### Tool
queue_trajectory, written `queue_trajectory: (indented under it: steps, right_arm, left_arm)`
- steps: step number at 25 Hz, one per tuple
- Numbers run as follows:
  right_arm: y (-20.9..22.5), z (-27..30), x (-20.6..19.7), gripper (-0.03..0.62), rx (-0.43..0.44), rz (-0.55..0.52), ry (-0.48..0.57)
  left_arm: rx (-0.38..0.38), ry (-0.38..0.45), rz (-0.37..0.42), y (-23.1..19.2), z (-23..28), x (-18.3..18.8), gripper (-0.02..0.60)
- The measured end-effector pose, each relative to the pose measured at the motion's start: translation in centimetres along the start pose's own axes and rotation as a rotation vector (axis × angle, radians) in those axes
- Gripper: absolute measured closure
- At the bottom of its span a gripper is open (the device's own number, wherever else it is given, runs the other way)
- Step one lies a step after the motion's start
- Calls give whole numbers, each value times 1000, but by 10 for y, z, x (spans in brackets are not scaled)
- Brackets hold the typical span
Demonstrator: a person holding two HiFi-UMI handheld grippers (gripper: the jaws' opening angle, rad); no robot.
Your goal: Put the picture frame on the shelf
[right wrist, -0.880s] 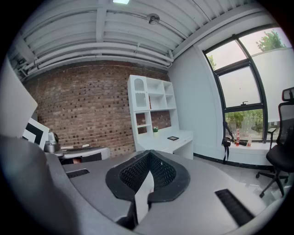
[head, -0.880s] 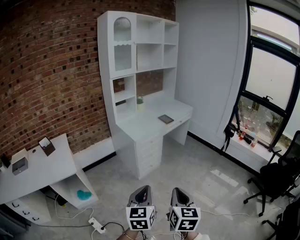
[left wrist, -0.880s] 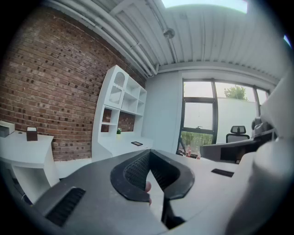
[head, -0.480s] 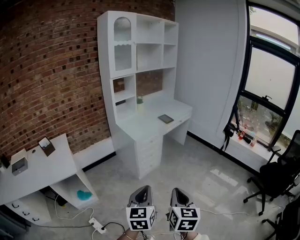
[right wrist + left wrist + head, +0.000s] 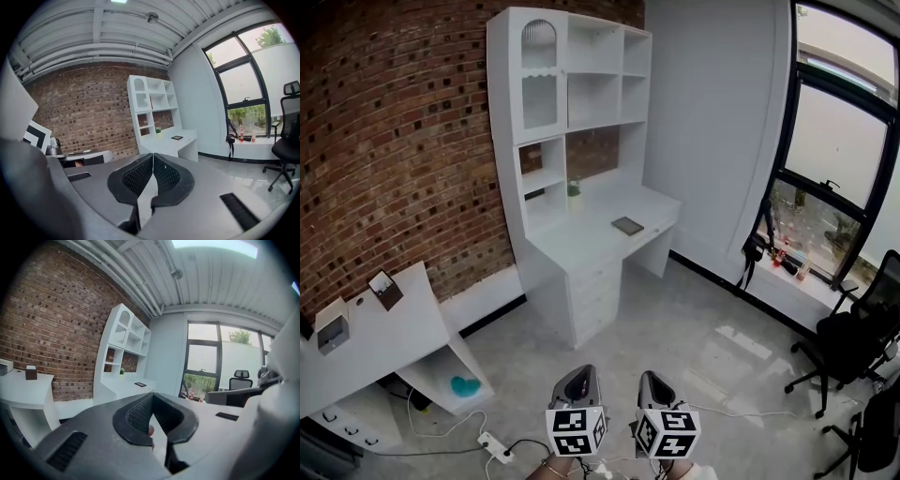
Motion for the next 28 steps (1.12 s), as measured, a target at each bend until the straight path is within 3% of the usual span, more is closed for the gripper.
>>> queue_trajectory:
  steps: [12, 28]
  right_arm:
    - [21, 38, 6, 569, -30, 29, -13]
    - [111, 145, 75, 569, -16, 14, -8]
  left_arm:
    - [-19, -22, 22, -10, 43, 2, 583]
    - [23, -18, 27, 2, 185, 45, 583]
Point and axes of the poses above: the fingertips, and each gripper's own axes: z forward along the fingers, y to its right, x out of its top, the point moved 4 cm from there along -z, backward along the fingers, and after that the axes turned 4 degrees about -y, right-handed, at the moved point
